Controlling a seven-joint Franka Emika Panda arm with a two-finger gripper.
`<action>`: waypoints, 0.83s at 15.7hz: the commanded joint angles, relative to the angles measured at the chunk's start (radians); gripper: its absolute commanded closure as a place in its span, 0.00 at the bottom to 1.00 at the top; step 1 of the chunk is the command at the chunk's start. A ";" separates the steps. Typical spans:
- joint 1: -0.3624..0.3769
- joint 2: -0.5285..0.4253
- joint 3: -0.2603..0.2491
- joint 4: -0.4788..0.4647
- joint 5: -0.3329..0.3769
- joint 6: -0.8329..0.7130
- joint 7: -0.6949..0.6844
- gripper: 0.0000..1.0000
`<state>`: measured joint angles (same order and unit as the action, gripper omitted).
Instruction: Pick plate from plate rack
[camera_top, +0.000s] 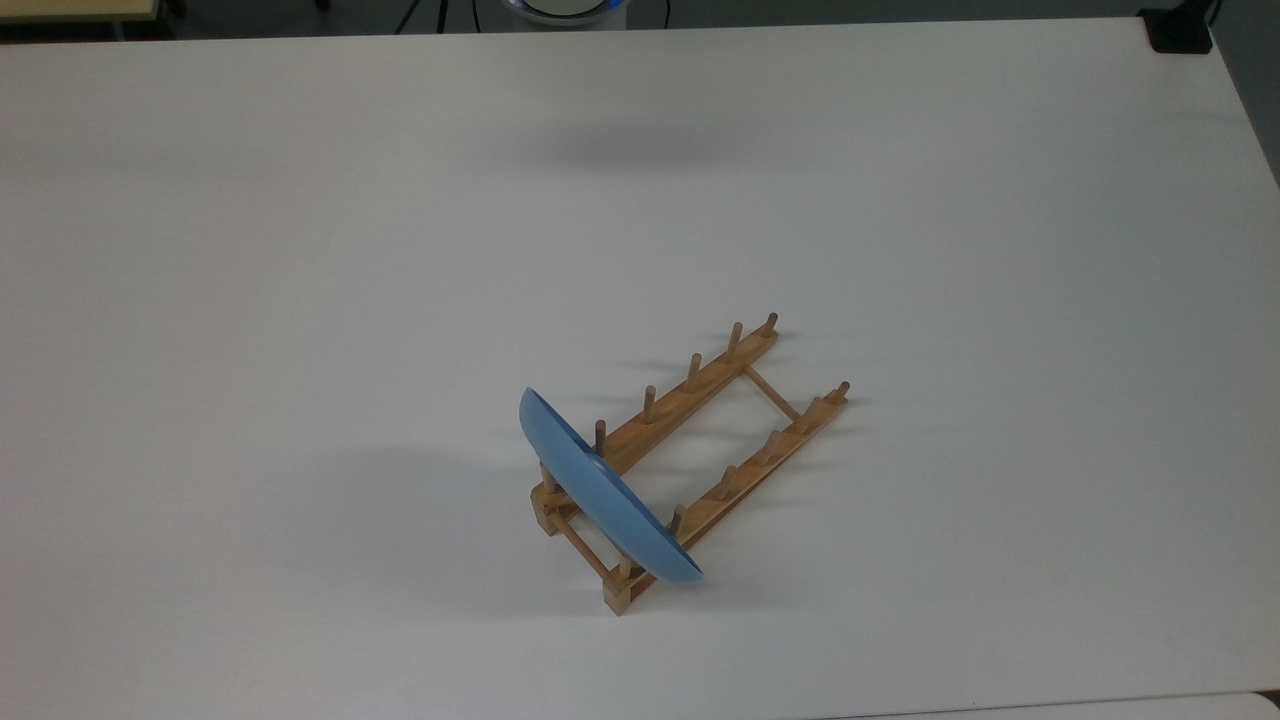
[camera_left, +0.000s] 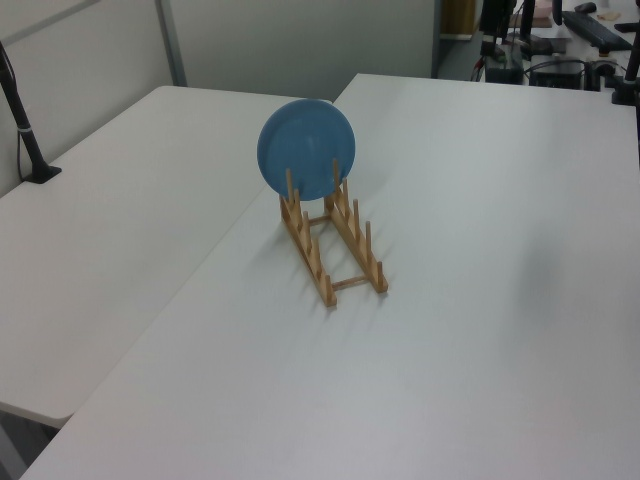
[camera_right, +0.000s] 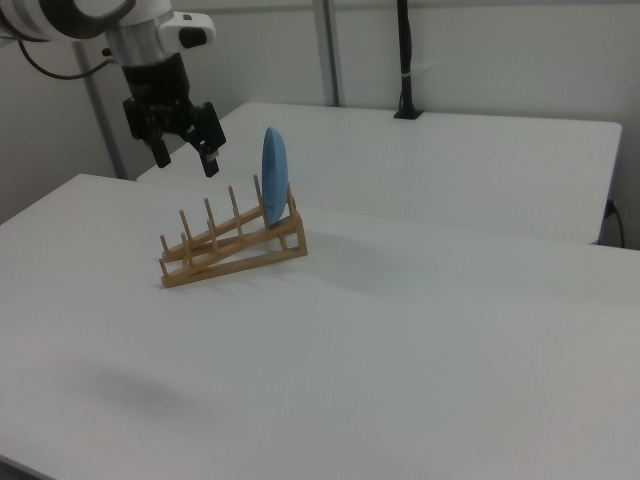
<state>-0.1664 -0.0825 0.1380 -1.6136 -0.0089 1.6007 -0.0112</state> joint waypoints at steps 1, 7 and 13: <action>-0.001 -0.006 0.000 -0.012 0.020 -0.007 -0.006 0.00; -0.004 -0.005 0.000 -0.012 0.021 0.004 -0.012 0.00; -0.002 -0.002 0.000 -0.012 0.021 0.004 -0.018 0.00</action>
<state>-0.1666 -0.0787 0.1380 -1.6137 -0.0089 1.6007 -0.0112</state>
